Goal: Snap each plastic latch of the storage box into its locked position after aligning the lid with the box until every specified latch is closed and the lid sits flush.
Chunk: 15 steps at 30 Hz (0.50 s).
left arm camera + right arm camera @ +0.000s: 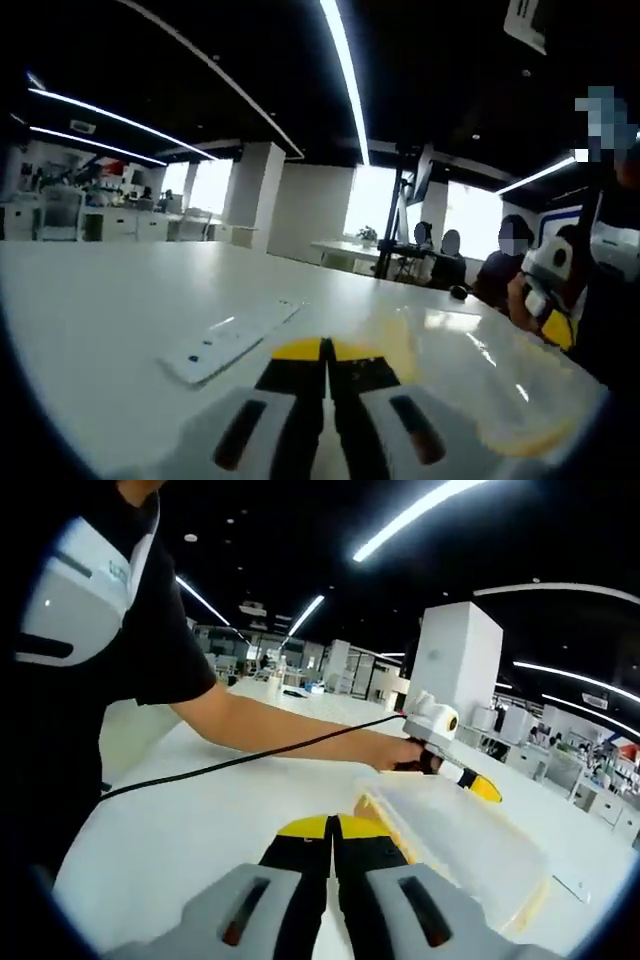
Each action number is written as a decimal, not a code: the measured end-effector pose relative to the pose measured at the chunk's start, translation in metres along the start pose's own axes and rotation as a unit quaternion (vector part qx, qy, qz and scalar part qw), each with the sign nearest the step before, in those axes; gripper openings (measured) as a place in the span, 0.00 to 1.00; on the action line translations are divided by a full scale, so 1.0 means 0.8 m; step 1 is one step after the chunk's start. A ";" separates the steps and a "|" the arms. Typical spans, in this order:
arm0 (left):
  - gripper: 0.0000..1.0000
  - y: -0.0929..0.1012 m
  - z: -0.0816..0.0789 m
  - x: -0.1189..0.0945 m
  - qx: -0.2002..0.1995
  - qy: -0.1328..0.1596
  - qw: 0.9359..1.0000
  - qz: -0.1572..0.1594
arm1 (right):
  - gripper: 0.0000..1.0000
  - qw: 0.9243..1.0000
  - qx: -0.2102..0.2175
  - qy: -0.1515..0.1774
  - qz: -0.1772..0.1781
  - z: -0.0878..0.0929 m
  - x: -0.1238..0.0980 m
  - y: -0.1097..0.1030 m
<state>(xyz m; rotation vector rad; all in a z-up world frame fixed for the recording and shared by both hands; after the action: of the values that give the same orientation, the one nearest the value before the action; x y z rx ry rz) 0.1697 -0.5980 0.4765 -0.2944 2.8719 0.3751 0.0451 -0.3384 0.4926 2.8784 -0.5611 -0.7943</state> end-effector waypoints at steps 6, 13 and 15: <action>0.00 -0.003 0.003 0.025 0.001 -0.021 0.998 0.056 | 0.00 0.998 0.016 -0.061 -0.011 0.001 0.007 0.001; 0.00 -0.009 0.012 0.043 -0.008 -0.026 0.995 0.097 | 0.00 0.994 0.000 -0.111 -0.004 0.002 0.020 0.001; 0.00 -0.008 0.017 0.044 0.000 -0.060 0.993 0.100 | 0.00 0.993 -0.001 -0.119 0.001 0.002 0.022 0.003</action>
<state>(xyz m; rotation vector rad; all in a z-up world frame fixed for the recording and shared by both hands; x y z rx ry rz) 0.1400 -0.6061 0.4536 0.0180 2.7890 0.4142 0.0573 -0.3471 0.4834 2.7994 -0.5852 -1.1478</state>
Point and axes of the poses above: the point that each gripper's makers call its tool centre point, and the gripper's own axes: x roughly forward along the fingers, y roughly to its right, z roughly out of its underside, the point moved 8 cm from there along -x, roughly backward along the fingers, and after that the axes turned 14 degrees about -y, right-handed, at the moved point
